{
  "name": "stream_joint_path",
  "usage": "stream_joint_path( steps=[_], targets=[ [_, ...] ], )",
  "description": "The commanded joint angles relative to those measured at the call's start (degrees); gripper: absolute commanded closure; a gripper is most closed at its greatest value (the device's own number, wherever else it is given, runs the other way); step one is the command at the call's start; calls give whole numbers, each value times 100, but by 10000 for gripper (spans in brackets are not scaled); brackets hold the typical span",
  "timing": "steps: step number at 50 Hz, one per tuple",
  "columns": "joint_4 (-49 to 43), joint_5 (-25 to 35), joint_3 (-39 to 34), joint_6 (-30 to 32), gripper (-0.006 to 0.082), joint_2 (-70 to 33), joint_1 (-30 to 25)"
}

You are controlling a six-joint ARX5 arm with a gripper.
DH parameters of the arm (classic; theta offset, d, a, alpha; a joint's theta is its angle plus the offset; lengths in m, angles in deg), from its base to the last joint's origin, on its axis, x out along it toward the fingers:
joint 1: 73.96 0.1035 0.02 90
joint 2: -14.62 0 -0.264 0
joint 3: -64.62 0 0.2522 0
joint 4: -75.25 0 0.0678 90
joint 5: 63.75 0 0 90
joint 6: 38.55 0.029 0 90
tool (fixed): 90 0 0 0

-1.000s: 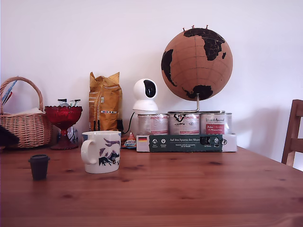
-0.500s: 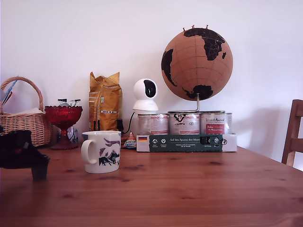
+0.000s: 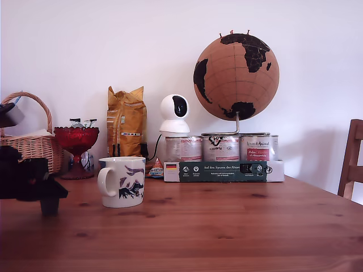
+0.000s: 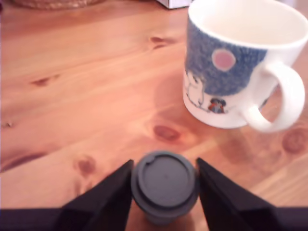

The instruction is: Pick the grey coffee capsule and place it inside the blue coffee cup

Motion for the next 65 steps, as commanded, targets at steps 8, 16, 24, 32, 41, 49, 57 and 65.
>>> stream_joint_path(
  steps=[8,16,24,32,41,49,57,65],
  targets=[
    [597,57,105,-538,628,52,-7],
    [1283,295,219,-1169,628,437,-46],
    [1091,326,737,-1237,627,793,-330],
    [-92,323,1532,-1134,620,807,-758],
    [-1705,291,2243,-540,620,807,-1123],
    [-2640,203,2540,-262,620,807,-1180],
    [-3051,79,2562,-103,619,807,-1174],
    [-3171,37,2562,-9,562,807,-1176]
  ],
)
